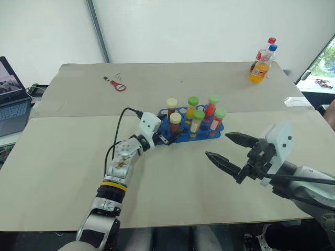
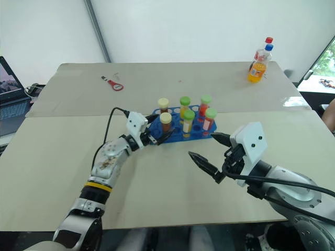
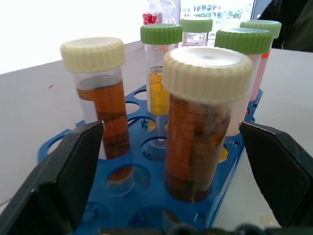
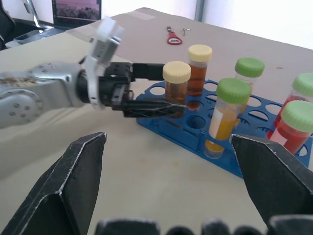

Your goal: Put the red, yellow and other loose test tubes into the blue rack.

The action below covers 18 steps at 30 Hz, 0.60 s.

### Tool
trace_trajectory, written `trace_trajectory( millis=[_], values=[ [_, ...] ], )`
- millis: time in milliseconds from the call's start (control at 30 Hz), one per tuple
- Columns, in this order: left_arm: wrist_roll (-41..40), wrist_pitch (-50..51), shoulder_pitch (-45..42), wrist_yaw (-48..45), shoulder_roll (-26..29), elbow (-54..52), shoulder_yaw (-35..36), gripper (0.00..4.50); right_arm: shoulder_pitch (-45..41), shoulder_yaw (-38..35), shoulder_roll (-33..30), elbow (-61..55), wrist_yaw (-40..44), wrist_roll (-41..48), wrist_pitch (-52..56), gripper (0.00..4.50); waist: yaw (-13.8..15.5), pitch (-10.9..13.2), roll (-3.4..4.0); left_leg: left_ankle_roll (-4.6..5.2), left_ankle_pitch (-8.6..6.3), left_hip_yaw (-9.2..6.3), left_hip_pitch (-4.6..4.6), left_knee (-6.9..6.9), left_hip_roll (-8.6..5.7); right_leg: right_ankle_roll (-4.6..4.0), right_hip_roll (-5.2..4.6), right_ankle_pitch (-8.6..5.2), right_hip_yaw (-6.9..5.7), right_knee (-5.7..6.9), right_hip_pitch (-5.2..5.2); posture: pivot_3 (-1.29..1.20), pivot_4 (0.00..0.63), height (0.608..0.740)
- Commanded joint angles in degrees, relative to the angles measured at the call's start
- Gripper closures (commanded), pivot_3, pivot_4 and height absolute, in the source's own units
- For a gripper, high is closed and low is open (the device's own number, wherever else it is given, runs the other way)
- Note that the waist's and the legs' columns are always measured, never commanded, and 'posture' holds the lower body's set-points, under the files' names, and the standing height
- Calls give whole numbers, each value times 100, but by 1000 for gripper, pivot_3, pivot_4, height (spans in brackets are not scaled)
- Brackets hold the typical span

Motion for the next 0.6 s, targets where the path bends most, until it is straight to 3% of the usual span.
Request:
trace_trajectory(
  millis=[33,200,400,500,600],
  values=[
    [-231,803,237,-357,702,-1170,171,23,-164,-267,-277,290,370,-172,-243,0,-25,0,1,0,0,0,0,-2,1,0,1,0,0,2,-1,0,150,740],
    [-627,2116,395,-892,1755,-2116,326,23,-186,-394,-914,992,1418,-781,-690,0,7,0,1,0,0,-1,-1,-1,0,1,0,0,-4,-1,2,0,150,740],
    [-879,2300,593,-1924,3354,-2589,747,23,-356,-520,-1678,2239,2969,-1327,-1330,0,-47,1,3,0,0,3,1,-7,7,0,4,-1,-4,-6,-1,0,150,740],
    [-977,2389,786,-2089,3694,-2726,854,23,-371,-528,-1824,2523,3355,-1515,-1546,0,-66,1,5,1,-1,4,5,-11,11,0,3,-1,-4,-12,3,0,150,740],
    [-997,2399,968,-1884,3646,-2801,992,23,-405,-509,-1810,2708,3536,-1680,-1689,0,-64,1,4,3,-2,4,4,-12,12,0,2,-1,-4,-21,6,0,150,740]
  ],
)
